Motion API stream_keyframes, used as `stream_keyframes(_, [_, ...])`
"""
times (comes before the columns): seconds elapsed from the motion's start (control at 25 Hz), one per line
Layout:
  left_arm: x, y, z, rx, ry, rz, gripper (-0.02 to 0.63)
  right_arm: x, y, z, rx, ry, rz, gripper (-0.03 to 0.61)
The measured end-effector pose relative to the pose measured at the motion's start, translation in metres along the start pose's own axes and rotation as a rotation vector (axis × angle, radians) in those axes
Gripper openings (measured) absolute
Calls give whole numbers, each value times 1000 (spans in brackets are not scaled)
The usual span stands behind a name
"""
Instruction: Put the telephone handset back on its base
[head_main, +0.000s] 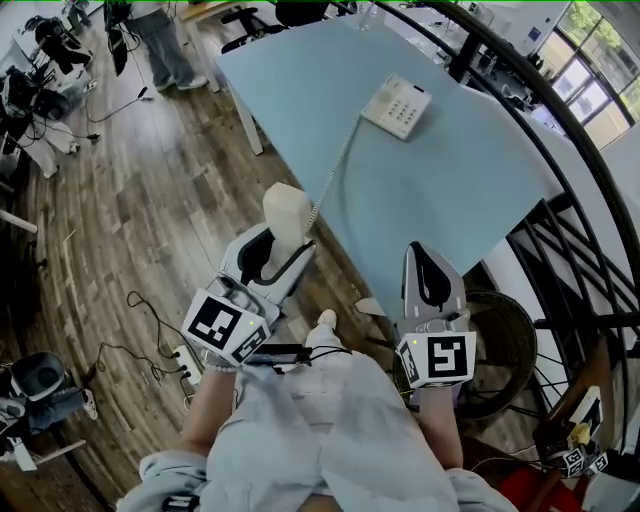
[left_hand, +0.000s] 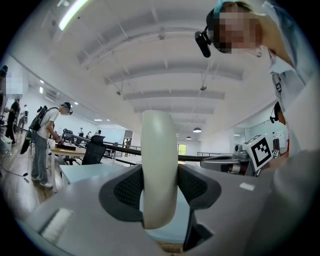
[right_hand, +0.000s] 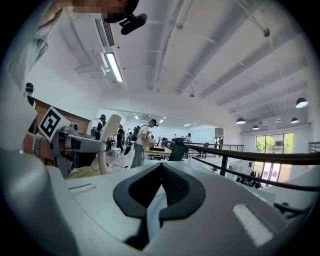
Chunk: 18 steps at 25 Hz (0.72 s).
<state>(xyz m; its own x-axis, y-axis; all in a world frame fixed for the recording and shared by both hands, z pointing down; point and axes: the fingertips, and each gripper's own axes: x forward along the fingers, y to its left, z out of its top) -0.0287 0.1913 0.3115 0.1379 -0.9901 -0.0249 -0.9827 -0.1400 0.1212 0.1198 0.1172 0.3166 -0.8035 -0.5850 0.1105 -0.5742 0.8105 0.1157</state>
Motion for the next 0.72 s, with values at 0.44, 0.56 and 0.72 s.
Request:
stream_keyframes(0.44, [73,21,-8,-12,51,-50,213,36,-50,-2,24,-6,-61,-2])
stream_keyframes(0.56, [88,23,-6,-21,49,-64,213,37,-58,-1,22,-8,-83,-2])
stream_keyframes(0.72, [107,24,-5,-17,51,-80,213,41,-71,-3,34,-8,-106,-2])
